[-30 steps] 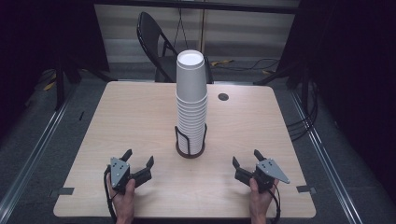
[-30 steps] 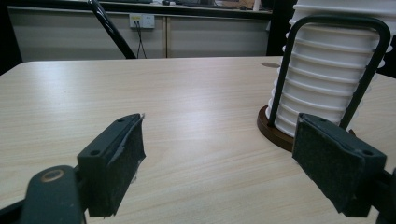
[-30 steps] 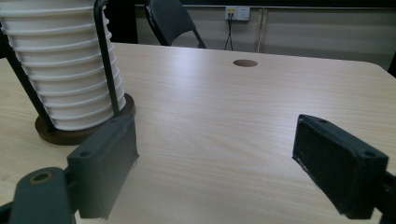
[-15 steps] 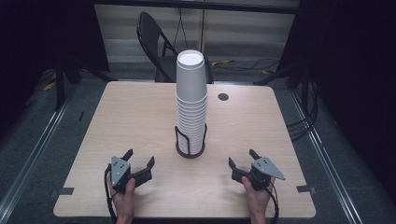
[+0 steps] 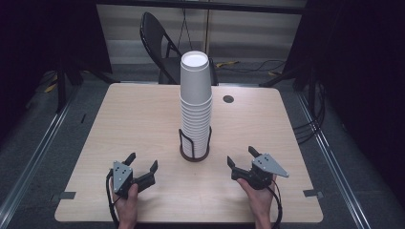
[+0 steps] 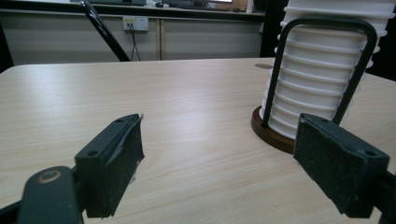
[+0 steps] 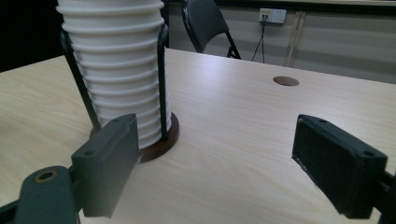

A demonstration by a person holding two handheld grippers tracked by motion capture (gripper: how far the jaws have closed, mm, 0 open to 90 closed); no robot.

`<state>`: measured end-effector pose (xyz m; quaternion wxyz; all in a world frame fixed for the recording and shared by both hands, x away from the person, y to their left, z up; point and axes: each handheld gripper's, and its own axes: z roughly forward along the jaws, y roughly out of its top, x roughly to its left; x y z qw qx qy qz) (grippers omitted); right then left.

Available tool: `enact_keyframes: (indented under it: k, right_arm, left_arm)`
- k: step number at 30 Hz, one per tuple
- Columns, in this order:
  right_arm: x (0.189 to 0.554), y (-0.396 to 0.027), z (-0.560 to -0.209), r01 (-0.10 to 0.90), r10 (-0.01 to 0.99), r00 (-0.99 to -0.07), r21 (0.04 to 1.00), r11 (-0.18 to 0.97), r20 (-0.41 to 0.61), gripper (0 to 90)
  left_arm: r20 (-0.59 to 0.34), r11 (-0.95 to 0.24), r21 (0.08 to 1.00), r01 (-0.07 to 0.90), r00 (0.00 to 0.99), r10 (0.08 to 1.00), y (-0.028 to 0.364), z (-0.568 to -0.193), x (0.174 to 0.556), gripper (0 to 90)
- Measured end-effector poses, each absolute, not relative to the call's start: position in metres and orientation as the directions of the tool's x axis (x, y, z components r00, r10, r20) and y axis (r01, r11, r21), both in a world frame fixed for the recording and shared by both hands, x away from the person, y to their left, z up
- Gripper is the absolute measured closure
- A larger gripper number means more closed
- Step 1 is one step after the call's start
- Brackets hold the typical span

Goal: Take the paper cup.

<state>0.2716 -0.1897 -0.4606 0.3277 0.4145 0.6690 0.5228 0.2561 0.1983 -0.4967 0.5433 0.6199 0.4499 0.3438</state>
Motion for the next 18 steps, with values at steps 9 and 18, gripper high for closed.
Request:
enact_keyframes:
  k: [9, 18]
  right_arm:
    - [0.276, -0.185, -0.443, 0.173, 0.874, -0.486, 0.981, 0.086, 0.009, 16.9]
    - [0.282, -0.182, -0.426, 0.148, 0.866, -0.5, 0.986, 0.072, 0.011, 18.7]
  left_arm:
    - [-0.06, -0.003, 0.985, 0.171, 0.358, 0.932, 0.198, -0.497, 0.255, 15.7]
    - [-0.054, -0.011, 0.985, 0.172, 0.366, 0.929, 0.198, -0.497, 0.255, 15.8]
